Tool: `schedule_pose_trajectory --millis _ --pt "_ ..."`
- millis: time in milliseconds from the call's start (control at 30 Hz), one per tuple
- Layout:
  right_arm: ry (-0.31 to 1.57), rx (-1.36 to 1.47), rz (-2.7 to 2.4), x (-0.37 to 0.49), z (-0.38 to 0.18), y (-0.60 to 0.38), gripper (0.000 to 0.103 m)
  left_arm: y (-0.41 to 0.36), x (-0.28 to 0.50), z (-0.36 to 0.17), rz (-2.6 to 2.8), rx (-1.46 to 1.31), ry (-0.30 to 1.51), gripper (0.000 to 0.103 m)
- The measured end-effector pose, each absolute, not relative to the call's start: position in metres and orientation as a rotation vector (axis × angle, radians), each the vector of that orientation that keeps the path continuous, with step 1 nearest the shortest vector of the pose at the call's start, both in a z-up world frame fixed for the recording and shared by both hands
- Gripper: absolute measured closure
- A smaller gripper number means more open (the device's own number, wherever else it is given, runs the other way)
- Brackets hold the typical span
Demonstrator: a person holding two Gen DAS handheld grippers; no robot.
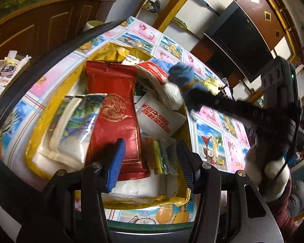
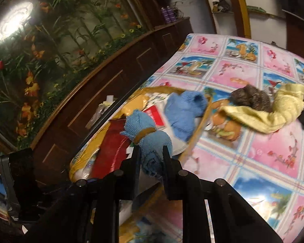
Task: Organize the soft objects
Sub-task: 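Release the blue towel in the box with the right gripper while the left gripper releases the pen bag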
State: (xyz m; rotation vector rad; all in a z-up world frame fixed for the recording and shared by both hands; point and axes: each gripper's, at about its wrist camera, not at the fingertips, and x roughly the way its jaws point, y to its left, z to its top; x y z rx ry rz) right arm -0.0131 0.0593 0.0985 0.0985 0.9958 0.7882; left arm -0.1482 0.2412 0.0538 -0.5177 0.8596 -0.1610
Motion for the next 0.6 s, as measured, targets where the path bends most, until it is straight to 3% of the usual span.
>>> schedule_pose_trajectory --millis 400,467,600 --pt "1.029 0.088 0.811 -0.041 0.086 0.089 0.070 0.260 -0.167 0.060 -0.062 -0.464 0.820 0.050" --pt "1.008 0.085 0.797 -0.045 0.090 0.084 0.065 0.257 -0.169 0.061 -0.025 -0.407 0.810 0.050" --pt "0.987 0.087 0.770 -0.048 0.091 0.076 0.064 0.249 -0.173 0.063 0.108 -0.241 0.788 0.050"
